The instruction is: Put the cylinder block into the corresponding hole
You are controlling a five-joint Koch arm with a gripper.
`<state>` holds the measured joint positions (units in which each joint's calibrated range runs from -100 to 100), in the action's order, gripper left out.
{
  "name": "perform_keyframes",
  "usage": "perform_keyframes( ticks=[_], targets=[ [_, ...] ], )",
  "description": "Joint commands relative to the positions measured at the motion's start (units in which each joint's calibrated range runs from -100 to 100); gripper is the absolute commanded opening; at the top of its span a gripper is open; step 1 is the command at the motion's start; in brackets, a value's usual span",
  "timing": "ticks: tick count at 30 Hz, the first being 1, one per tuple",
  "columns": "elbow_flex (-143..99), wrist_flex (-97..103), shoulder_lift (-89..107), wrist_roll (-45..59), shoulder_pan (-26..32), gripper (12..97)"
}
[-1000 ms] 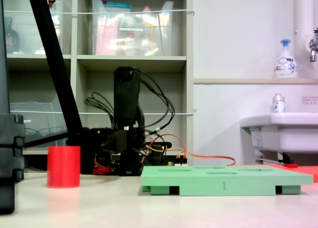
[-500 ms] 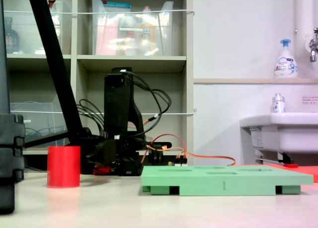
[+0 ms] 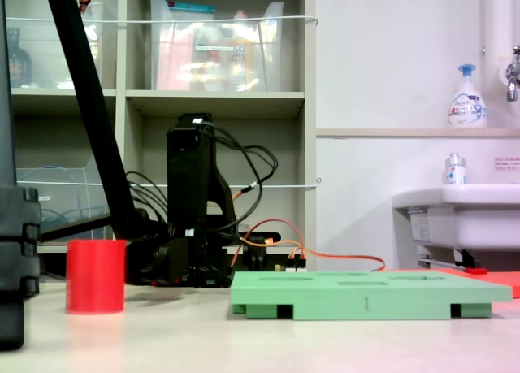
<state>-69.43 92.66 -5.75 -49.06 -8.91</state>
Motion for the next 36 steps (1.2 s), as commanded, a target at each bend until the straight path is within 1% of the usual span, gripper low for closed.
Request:
perform_keyframes(
  ticks=[1, 4, 5, 6, 8, 9, 10, 17, 19, 29, 36],
  targets=[
    [0.33, 7.34, 0.30, 0.00, 0.10, 38.5],
    [0.23, 7.34, 0.86, 0.00, 0.44, 39.3],
    [0.23, 7.34, 0.86, -0.05, 0.68, 43.4],
    [0.23, 7.34, 0.72, 0.00, 0.93, 51.8],
    [1.13, 7.34, 0.30, 0.00, 1.27, 64.8],
    [1.53, 7.34, 0.02, 0.00, 1.42, 69.5],
    [2.03, 7.34, -0.68, 0.00, 1.47, 72.8],
    [6.42, 7.34, -3.19, -0.10, 1.51, 86.5],
    [8.41, 7.34, -4.17, -0.20, 1.61, 92.1],
    [20.37, 7.34, -11.01, -2.54, 1.42, 91.9],
    [30.54, 0.51, -13.53, -2.59, 1.32, 91.4]
  ],
)
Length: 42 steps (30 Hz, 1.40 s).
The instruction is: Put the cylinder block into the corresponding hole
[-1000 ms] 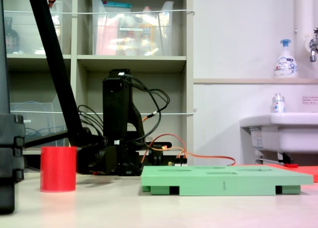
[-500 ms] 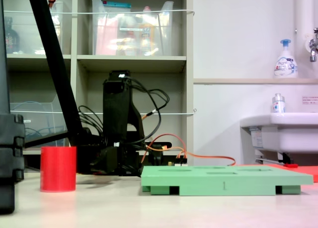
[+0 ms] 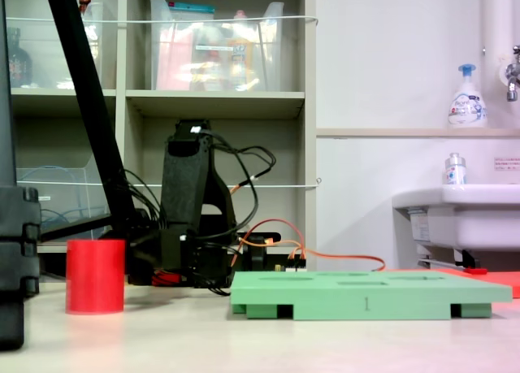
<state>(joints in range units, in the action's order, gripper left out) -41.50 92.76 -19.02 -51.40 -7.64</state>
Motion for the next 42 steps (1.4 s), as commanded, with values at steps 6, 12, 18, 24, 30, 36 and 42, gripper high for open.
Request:
perform_keyframes(
  ticks=[6, 12, 18, 24, 30, 36, 42],
  targets=[
    [10.29, -2.58, -8.08, -0.29, 0.39, 89.8],
    [14.08, -3.54, -12.55, -0.54, 0.68, 84.9],
    [13.28, -3.35, -12.55, -0.59, 0.73, 47.9],
    [11.79, -2.96, -10.45, -0.54, 0.78, 41.9],
    [10.99, -2.96, -10.17, -0.59, 0.73, 59.3],
    [15.58, -6.53, -10.73, -1.03, 0.83, 70.5],
    [25.65, -17.31, -11.01, -1.03, 1.47, 70.5]
  ],
)
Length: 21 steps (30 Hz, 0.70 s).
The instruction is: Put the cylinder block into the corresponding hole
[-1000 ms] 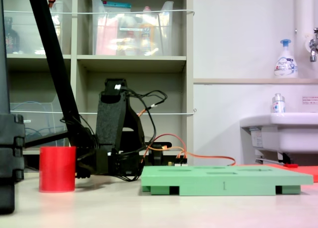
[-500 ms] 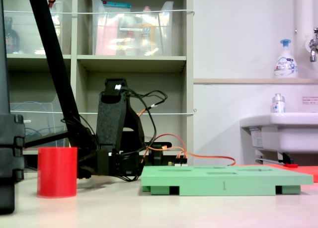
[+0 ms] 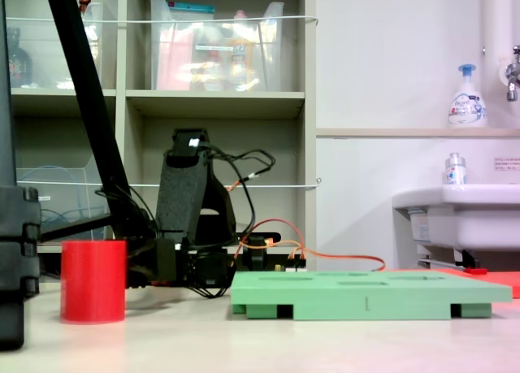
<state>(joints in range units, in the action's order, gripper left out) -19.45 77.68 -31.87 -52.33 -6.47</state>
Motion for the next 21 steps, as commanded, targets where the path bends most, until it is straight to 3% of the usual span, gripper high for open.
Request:
perform_keyframes(
  ticks=[1, 18, 21],
  targets=[
    [5.59, -3.68, 1.01, -0.10, 0.39, 70.5],
    [19.55, -9.55, -9.47, -0.10, 1.22, 65.2],
    [19.65, -9.55, -9.61, -0.10, 1.22, 58.8]
  ],
)
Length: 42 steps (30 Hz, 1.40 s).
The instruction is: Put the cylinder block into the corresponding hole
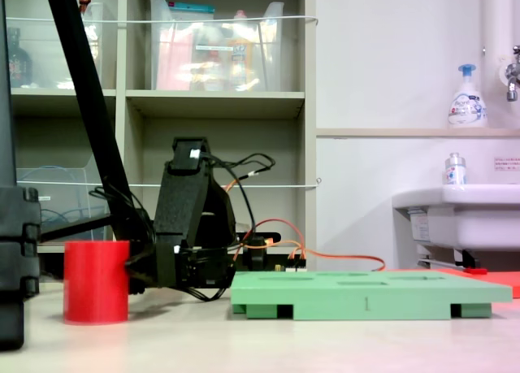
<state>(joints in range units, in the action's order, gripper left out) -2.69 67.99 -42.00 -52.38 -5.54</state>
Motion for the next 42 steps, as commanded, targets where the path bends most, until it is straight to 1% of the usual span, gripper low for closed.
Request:
perform_keyframes(
  ticks=[1, 3, 4, 10, 15, 23, 29, 36, 42],
  targets=[
    [2.89, 0.14, 0.52, -0.05, 0.29, 55.6],
    [2.89, 0.14, 0.52, -0.05, 0.29, 48.7],
    [2.79, 0.14, 0.52, -0.05, 0.29, 47.2],
    [1.90, 0.14, 1.63, -0.10, 0.34, 44.5],
    [-3.19, 0.14, 6.10, -0.05, 0.15, 30.3],
    [-9.67, -0.25, 15.60, -0.05, 0.10, 30.1],
    [-24.52, -2.36, 36.27, 0.63, 1.42, 29.9],
    [-41.17, -3.14, 60.99, 1.37, 6.69, 30.1],
    [-47.75, -6.79, 77.47, 1.51, 12.41, 30.1]
  ],
)
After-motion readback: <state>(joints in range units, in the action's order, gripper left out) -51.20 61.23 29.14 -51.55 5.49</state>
